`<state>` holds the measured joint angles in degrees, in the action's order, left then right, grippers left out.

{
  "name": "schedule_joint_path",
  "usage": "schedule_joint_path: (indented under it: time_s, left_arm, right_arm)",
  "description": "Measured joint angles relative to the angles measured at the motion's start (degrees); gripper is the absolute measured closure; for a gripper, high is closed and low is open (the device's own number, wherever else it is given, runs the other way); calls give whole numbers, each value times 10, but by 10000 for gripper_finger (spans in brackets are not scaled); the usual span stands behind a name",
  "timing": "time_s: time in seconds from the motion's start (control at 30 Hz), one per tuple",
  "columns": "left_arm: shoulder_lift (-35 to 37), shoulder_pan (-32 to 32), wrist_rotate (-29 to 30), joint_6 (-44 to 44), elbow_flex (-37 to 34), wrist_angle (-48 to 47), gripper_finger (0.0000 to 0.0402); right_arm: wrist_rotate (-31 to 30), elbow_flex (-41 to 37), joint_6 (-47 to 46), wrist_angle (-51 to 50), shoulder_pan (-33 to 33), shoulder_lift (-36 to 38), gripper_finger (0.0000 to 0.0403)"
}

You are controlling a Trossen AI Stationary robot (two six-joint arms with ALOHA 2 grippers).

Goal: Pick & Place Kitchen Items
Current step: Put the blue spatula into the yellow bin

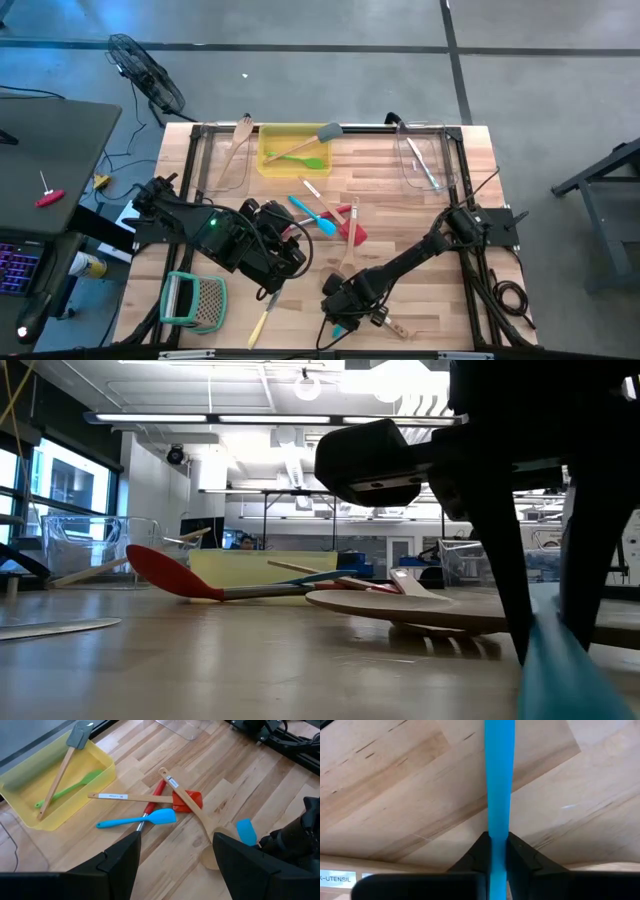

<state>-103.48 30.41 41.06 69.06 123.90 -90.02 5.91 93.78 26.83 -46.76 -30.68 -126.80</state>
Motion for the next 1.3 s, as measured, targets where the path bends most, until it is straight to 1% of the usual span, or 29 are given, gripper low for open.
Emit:
schedule_joint_path:
  time_s: [0.47,0.57,0.77,1.0,1.13,1.23,1.3]
  left_arm:
    - [0,0,0,-2,0,0,160]
    - [0,0,0,-2,0,0,160]
    - [0,0,0,-4,0,0,160]
    - [0,0,1,-7,0,0,160]
    - [0,0,1,-7,0,0,160]
    - [0,0,1,-7,0,0,160]
    - [0,0,2,-7,0,0,160]
  right_arm:
    - [11,-1,0,-5,-3,-1,380]
    - [4,-1,0,-8,-6,-1,380]
    - [-29,-1,-3,-24,-16,-1,380]
    - [-32,-4,-18,-38,-21,17,380]
    - [-24,-4,-20,-51,-22,30,380]
    - [-31,-3,-22,-56,-23,30,380]
    - [-46,-3,-22,-61,-25,30,380]
